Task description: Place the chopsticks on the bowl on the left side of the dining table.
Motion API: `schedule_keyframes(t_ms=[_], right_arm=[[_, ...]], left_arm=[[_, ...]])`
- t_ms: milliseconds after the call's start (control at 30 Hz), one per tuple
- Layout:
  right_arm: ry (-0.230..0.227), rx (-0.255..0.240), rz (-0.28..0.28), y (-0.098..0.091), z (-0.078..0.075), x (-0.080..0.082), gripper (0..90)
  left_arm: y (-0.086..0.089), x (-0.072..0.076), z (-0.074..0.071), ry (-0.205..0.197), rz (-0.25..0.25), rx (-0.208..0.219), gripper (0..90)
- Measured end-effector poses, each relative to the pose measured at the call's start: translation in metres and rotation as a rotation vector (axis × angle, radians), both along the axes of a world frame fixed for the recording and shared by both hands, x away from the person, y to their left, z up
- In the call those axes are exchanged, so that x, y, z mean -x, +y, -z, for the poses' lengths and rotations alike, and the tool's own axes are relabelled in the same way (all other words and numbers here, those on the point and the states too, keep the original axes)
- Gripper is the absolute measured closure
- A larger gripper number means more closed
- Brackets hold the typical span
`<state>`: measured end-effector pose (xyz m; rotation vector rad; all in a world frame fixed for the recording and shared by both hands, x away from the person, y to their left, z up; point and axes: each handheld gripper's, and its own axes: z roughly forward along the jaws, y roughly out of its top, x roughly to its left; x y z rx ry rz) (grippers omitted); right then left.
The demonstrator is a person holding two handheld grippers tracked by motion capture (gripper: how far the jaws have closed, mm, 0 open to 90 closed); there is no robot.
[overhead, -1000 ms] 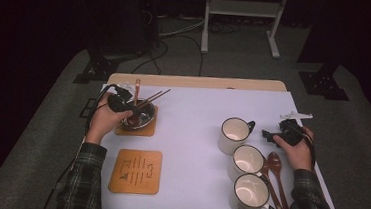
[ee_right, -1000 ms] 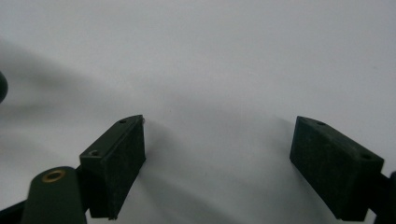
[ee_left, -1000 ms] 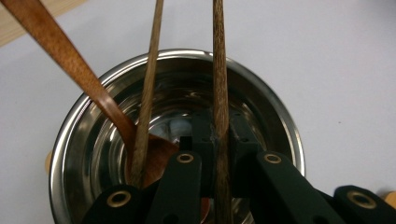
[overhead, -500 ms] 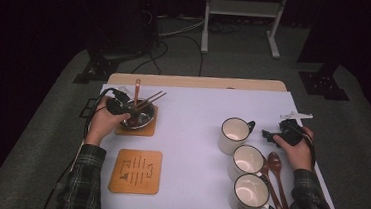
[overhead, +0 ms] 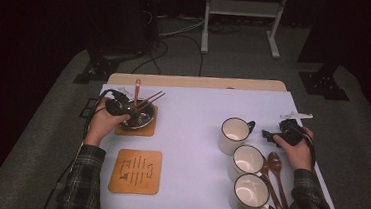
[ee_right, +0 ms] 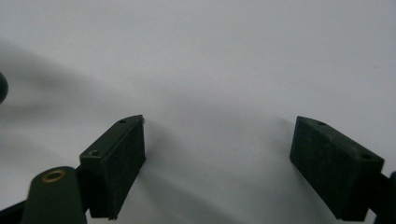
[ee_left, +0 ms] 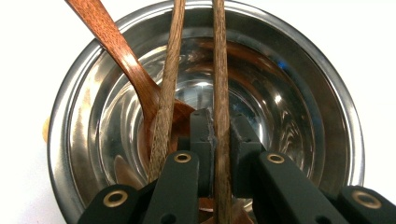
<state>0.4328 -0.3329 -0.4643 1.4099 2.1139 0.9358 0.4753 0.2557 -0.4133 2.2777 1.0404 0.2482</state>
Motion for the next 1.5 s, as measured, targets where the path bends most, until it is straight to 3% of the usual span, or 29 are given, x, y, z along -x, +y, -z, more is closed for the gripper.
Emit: schedule_keyframes(t_ms=[433, 567, 867, 1200, 1500], right_arm=[[0.000, 0.000, 0.000, 0.000, 0.000, 0.000, 16.5], [0.000, -0.001, 0.000, 0.000, 0.000, 0.000, 16.5], [0.000, -0.001, 0.000, 0.000, 0.000, 0.000, 16.5], [0.001, -0.001, 0.000, 0.000, 0.000, 0.000, 16.5], [0.002, -0.004, 0.000, 0.000, 0.000, 0.000, 16.5]], left_arm=[[-0.001, 0.003, -0.008, -0.028, -0.012, 0.023, 76.8], [0.000, 0.005, -0.015, -0.048, -0.014, 0.019, 74.7], [0.007, 0.013, -0.035, -0.104, -0.046, 0.070, 69.5], [0.005, 0.021, -0.040, -0.051, -0.017, 0.101, 90.0], [-0.003, 0.026, -0.030, -0.016, -0.006, 0.094, 90.0]])
